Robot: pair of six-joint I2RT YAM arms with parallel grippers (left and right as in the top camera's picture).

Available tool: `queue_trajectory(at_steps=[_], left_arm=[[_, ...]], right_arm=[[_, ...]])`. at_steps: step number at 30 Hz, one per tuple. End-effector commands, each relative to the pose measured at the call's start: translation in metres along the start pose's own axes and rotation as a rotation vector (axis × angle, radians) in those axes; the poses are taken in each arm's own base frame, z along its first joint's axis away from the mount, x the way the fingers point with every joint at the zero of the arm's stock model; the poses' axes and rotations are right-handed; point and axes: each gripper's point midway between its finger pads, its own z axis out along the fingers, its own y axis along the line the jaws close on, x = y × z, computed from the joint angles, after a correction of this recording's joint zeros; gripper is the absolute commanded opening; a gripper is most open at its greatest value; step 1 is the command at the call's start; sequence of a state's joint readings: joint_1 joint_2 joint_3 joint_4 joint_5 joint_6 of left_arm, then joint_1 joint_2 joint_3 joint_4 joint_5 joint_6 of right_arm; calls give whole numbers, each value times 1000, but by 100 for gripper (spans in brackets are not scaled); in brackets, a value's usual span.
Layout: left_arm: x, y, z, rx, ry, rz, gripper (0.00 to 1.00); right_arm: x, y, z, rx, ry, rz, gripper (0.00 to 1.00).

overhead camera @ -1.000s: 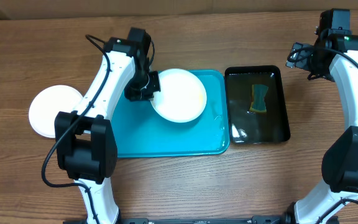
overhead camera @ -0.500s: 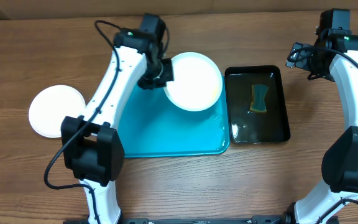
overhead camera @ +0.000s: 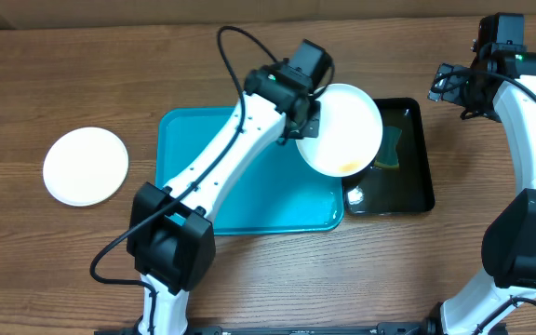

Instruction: Clean dirty plates on tray and stack at the side

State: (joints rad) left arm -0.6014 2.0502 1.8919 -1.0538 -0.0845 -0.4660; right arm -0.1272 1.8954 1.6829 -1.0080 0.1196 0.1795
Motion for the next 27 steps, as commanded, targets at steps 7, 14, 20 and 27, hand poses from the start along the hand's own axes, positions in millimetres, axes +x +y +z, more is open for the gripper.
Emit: queue_trajectory(at_steps=[7, 14, 20, 27], left_arm=[[-24, -25, -15, -166, -235, 87, 4], [-23, -55, -34, -283, -373, 249, 4], [-18, -81, -60, -416, -502, 398, 4], [-13, -98, -80, -513, -579, 504, 4]], right_arm=[[-7, 1, -10, 1, -34, -3, 100], [-7, 1, -10, 1, -34, -3, 100], [-7, 1, -10, 1, -34, -3, 100], [-7, 1, -10, 1, -34, -3, 100]])
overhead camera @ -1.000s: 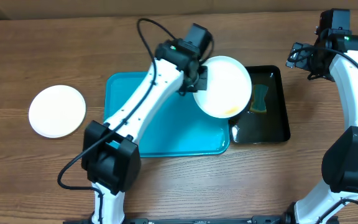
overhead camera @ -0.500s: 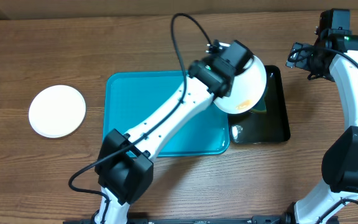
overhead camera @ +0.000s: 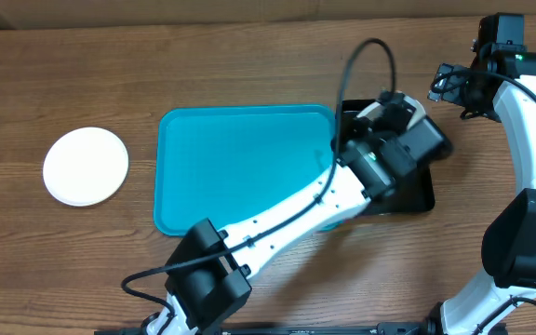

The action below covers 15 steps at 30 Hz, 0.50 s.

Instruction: Clean dirty plates on tray and stack at the side

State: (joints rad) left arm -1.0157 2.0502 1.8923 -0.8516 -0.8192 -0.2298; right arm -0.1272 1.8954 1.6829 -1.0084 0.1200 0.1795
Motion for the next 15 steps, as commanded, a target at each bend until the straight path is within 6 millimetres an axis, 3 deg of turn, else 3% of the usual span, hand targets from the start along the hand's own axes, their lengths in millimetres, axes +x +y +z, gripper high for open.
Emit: queue_trajectory(at_steps=[1, 15], left_arm=[[-13, 19, -7, -133, -51, 55, 4], [-16, 17, -14, -158, -70, 72, 4]], right_arm=[[-7, 2, -10, 0, -34, -3, 100], [-7, 2, -10, 0, -34, -3, 100]])
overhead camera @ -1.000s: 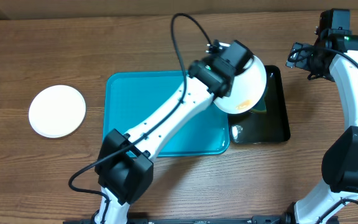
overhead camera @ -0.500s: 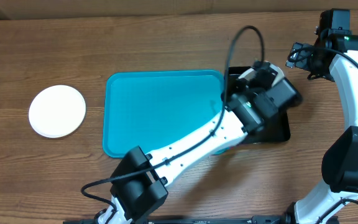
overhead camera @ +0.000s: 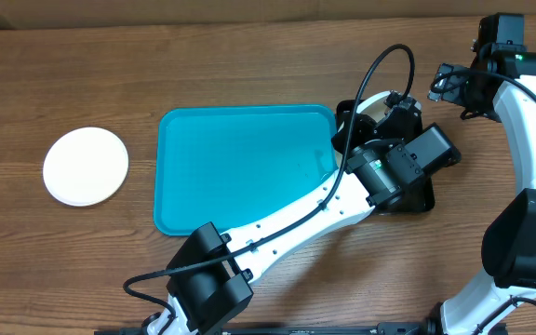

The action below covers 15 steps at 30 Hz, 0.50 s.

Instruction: Clean dirty plates on tray and stack at the side

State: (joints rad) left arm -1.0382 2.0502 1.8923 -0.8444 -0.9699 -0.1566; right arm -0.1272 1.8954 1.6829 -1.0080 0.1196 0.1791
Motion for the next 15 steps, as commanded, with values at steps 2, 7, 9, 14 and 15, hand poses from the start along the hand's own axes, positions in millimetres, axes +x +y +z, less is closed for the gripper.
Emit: queue_trajectory(at_steps=[2, 7, 9, 14, 15], left_arm=[[-8, 2, -5, -27, -23, -9, 4], [-9, 0, -6, -23, -29, -15, 4], [-9, 0, -7, -21, -30, -18, 4], [-8, 1, -9, -38, -30, -12, 4], [-9, 0, -9, -32, -30, -21, 4]], right_arm=[[-7, 1, -10, 1, -34, -2, 100], [-7, 1, -10, 1, -34, -2, 100], [-7, 1, -10, 1, -34, -2, 100], [-7, 1, -10, 1, -34, -2, 100], [-7, 1, -10, 1, -34, -2, 100]])
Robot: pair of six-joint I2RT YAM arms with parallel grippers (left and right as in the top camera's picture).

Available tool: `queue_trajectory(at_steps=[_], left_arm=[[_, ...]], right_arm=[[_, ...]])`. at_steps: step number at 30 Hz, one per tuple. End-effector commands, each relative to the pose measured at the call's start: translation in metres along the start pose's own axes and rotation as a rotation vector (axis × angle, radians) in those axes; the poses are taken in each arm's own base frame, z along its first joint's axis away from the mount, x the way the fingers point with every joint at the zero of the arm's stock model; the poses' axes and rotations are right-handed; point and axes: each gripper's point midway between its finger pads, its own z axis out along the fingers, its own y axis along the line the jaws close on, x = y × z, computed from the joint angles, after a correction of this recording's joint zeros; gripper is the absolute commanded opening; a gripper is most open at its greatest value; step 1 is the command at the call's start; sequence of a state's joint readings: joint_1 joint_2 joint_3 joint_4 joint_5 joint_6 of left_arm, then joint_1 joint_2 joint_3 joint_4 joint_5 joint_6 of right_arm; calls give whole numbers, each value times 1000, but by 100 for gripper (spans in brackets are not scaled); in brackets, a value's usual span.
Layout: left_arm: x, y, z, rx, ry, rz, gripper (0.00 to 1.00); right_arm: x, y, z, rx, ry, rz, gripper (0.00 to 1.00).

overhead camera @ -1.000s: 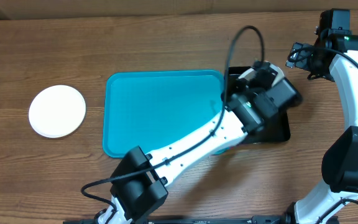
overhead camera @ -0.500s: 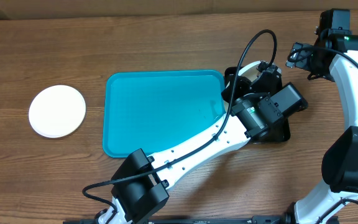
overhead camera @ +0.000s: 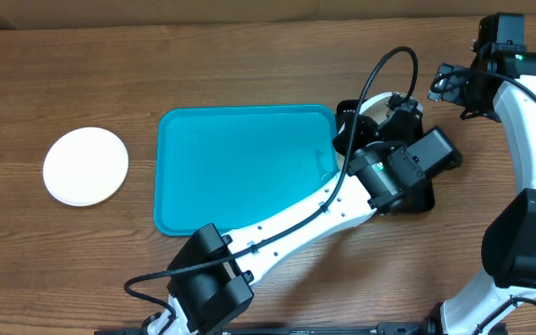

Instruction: Clean dirty plates on tray and stack at the side

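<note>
My left arm reaches across the teal tray (overhead camera: 240,167) to the black basin (overhead camera: 423,198) on its right. The wrist covers most of the basin, and the left gripper (overhead camera: 381,116) sits low inside it with its fingers largely hidden. Only a sliver of the white plate (overhead camera: 377,100) in its grasp shows, at the basin's far end. A second white plate (overhead camera: 86,166) lies flat on the table far to the left. My right gripper (overhead camera: 443,82) hangs open above the table at the far right, holding nothing.
The teal tray has no plates on it. The left arm's black cable (overhead camera: 380,70) loops above the basin. The right arm's white links run down the right edge of the table.
The left wrist has shifted slightly over the basin, and a little more of the plate's rim shows at the far end. The right arm has not moved.
First my left gripper held a white plate with a yellow stain tilted above the tray's right edge and the basin. Then the arm had swung over the basin, with the plate down in it. It has stayed there with small shifts since.
</note>
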State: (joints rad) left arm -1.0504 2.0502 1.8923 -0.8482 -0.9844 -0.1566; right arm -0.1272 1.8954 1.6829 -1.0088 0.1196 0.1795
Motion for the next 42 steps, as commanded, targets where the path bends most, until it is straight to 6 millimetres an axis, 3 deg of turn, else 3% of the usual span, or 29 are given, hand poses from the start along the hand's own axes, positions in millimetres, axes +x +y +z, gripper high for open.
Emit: queue_trajectory(at_steps=[1, 6, 14, 20, 23, 33, 38, 42], left_arm=[[-8, 1, -5, -25, -24, -31, 4], [-11, -3, -15, -35, -44, -11, 4], [-7, 1, -5, -24, -19, -19, 4], [18, -29, 18, 280, 125, -32, 4], [35, -26, 34, 376, 226, -106, 4], [83, 20, 88, 692, 522, -424, 4], [130, 78, 114, 710, 717, -646, 4], [179, 136, 132, 641, 844, -801, 4]], right_arm=[[-8, 1, -10, 0, -35, -3, 100], [-8, 1, -10, 0, -35, -3, 100], [-8, 1, -10, 0, -35, -3, 100], [-8, 1, -10, 0, -35, -3, 100], [-8, 1, -10, 0, -35, -3, 100], [-8, 1, -10, 0, -35, -2, 100], [-8, 1, -10, 0, -35, -3, 100], [-8, 1, -10, 0, -35, -3, 100]])
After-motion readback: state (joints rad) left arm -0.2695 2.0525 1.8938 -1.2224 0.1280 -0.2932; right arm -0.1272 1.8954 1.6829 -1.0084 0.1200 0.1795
